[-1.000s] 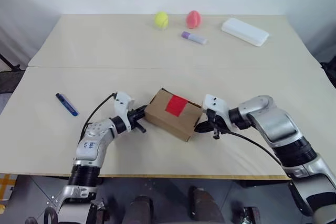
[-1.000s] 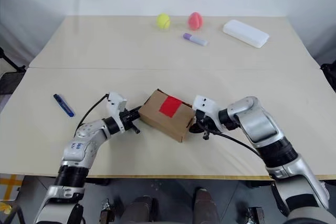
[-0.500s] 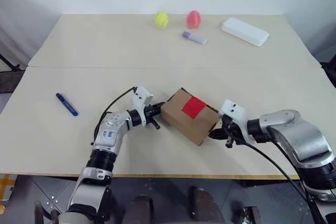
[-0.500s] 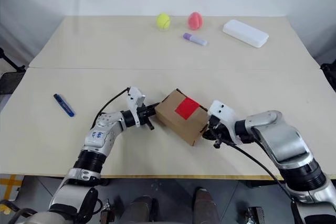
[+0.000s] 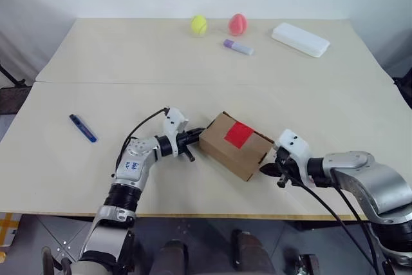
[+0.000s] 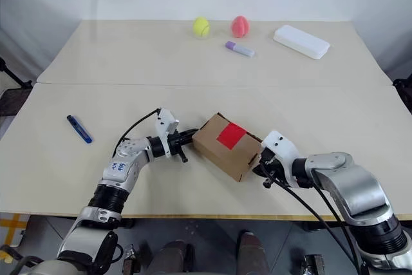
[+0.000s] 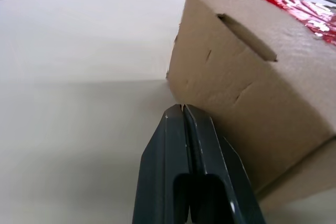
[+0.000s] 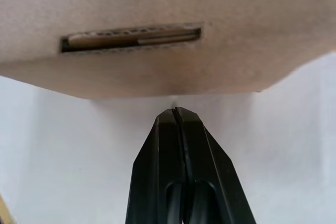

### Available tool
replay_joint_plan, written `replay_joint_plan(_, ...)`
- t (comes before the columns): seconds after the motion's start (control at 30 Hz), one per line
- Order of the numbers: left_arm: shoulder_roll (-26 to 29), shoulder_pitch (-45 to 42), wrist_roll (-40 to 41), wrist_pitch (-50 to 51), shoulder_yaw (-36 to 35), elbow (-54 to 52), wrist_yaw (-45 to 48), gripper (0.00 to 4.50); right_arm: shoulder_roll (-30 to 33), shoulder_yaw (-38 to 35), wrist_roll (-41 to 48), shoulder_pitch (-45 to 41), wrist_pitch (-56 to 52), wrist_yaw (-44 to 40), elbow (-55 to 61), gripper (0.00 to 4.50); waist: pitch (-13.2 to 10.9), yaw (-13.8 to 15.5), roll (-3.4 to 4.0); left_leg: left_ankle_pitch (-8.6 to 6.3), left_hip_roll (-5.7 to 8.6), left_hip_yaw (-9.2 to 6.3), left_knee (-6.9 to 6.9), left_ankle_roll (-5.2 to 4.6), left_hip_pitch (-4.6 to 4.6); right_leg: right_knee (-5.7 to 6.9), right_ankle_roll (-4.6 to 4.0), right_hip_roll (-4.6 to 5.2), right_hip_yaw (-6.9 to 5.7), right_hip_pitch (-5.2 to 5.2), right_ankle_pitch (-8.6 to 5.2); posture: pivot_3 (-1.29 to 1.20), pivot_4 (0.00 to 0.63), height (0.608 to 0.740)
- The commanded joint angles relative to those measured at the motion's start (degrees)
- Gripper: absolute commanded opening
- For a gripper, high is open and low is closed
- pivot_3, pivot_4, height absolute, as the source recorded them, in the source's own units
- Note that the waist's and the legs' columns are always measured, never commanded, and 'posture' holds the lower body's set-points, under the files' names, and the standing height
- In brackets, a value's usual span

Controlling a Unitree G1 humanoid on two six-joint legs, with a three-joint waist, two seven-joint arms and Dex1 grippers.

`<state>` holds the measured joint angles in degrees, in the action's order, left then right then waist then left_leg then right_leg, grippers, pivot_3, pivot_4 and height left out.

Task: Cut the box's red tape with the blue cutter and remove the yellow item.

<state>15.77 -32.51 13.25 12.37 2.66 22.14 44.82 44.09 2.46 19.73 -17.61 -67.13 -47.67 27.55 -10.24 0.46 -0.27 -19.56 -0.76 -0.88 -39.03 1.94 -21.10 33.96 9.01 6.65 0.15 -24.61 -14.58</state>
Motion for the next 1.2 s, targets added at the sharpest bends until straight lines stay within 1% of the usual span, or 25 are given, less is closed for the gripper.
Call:
replay_joint_plan(0.03,2.6,1.3,0.9,0.4,-2.5,-1.3,0.1,0.05,1.9,-4.1,-0.7,2.4,2.0,2.6,-1.9,0.0,0.0,0.0,0.0,0.0,0.0,0.0,-0.01,-0.01,0.01,0.0,0.0,0.0,0.0,0.01,0.0,0.0,0.15,0.74)
replay_joint_plan(0.13,4.4,2.8,1.4,1.6,-3.5,-3.9,0.2,0.05,4.2,-6.1,-0.8,4.4,3.8,2.5,-2.9,0.0,0.0,0.2,0.0,-0.02,0.0,0.0,-0.02,-0.03,0.01,0.0,0.0,0.01,0.01,0.03,0.0,0.0,0.15,0.74)
replay_joint_plan(0.23,7.9,7.0,4.0,5.7,-5.7,-11.6,1.2,0.05,7.3,-9.3,-2.6,4.7,9.4,2.8,-7.3,0.0,0.0,0.4,0.0,-0.03,0.01,0.0,-0.03,-0.04,-0.01,-0.04,0.02,0.02,0.03,0.04,0.01,0.0,0.15,0.74)
replay_joint_plan(0.27,9.6,8.5,4.2,5.8,-6.7,-14.2,1.2,0.22,6.8,-10.9,-2.2,2.1,9.8,4.0,-10.7,0.0,0.0,0.4,-0.03,-0.05,0.01,0.01,-0.03,-0.07,0.0,-0.02,0.02,0.02,0.04,0.04,0.01,0.0,0.15,0.74)
replay_joint_plan(0.33,11.8,10.9,6.0,8.6,-8.7,-19.6,0.7,0.62,4.4,-14.6,0.9,-3.7,9.1,4.9,-16.9,0.34,0.0,0.0,-0.07,-0.05,0.0,0.08,-0.03,-0.06,-0.02,-0.07,0.02,0.02,0.06,0.02,0.01,0.0,0.15,0.74)
replay_joint_plan(0.37,12.8,12.0,7.0,10.5,-10.2,-22.8,-0.3,0.89,4.3,-14.6,1.0,-6.0,11.7,4.2,-19.6,0.56,0.0,-0.3,-0.06,-0.05,-0.02,0.14,-0.04,-0.06,-0.01,-0.09,0.02,0.02,0.08,0.01,0.01,0.0,0.15,0.74)
replay_joint_plan(0.47,14.3,14.5,9.4,15.2,-13.9,-29.9,-3.4,1.79,3.0,-13.5,0.1,-11.5,19.5,2.6,-26.6,1.54,-0.1,-0.6,-0.07,-0.06,-0.06,0.1,-0.03,-0.08,0.03,-0.02,0.01,-0.01,0.09,0.01,0.01,0.0,0.15,0.74)
replay_joint_plan(0.5,14.4,15.2,10.1,16.5,-14.8,-31.7,-4.4,2.03,2.5,-13.1,-0.1,-12.8,22.0,2.1,-28.6,1.77,-0.1,-0.6,-0.07,-0.06,-0.09,0.07,-0.02,-0.09,0.05,0.03,0.01,-0.03,0.07,0.01,0.01,0.0,0.15,0.74)
replay_joint_plan(0.63,14.9,19.9,12.8,20.9,-18.9,-40.3,-8.3,3.25,-1.1,-11.0,-1.1,-19.3,34.9,-1.2,-37.6,3.15,0.0,-0.8,-0.06,-0.08,-0.06,0.1,0.02,-0.04,0.02,-0.02,0.02,0.0,0.09,0.0,0.02,0.0,0.15,0.74)
replay_joint_plan(0.67,14.8,21.2,13.6,21.8,-20.2,-42.3,-9.5,3.5,-2.0,-10.4,-1.3,-20.8,37.5,-2.2,-39.9,3.44,0.0,-1.1,-0.07,-0.11,-0.07,0.14,0.02,-0.01,0.02,-0.04,0.03,0.0,0.11,-0.02,0.02,0.0,0.15,0.74)
replay_joint_plan(0.77,14.0,25.6,16.0,24.0,-24.4,-48.3,-13.2,4.46,-4.3,-9.1,-1.8,-24.4,44.3,-4.8,-46.4,4.5,-0.1,-1.2,-0.07,-0.14,-0.08,0.18,0.01,0.02,0.0,-0.04,0.04,0.0,0.13,-0.06,0.03,0.0,0.15,0.74)
replay_joint_plan(0.93,12.5,35.6,18.2,24.5,-32.9,-57.2,-17.9,4.49,-7.0,-7.0,-3.4,-29.1,51.9,-8.5,-55.4,4.5,-0.1,-1.5,-0.07,-0.21,-0.09,0.19,0.02,0.06,0.01,-0.06,0.04,0.01,0.12,-0.07,0.03,0.0,0.15,0.74)
replay_joint_plan(1.03,9.7,41.0,18.3,23.0,-38.7,-61.7,-21.9,4.49,-9.0,-6.3,-4.7,-32.5,55.0,-8.6,-61.1,4.5,-0.1,-2.0,-0.07,-0.22,-0.1,0.22,0.01,0.05,0.01,-0.1,0.04,0.02,0.13,-0.06,0.02,0.0,0.15,0.74)
replay_joint_plan(1.07,8.1,42.9,18.0,22.5,-40.9,-63.5,-24.1,4.49,-10.0,-5.9,-5.0,-33.5,55.6,-8.9,-62.6,4.5,-0.1,-2.0,-0.06,-0.23,-0.11,0.22,0.0,0.06,0.01,-0.09,0.04,0.02,0.12,-0.06,0.02,0.0,0.15,0.74)
replay_joint_plan(1.2,4.4,47.9,18.5,22.2,-45.0,-67.3,-28.7,4.49,-11.9,-5.1,-5.6,-35.5,57.3,-10.5,-65.7,4.5,-0.1,-2.0,-0.06,-0.23,-0.13,0.22,0.0,0.06,0.04,-0.07,0.03,0.0,0.12,-0.05,0.02,0.0,0.15,0.74)
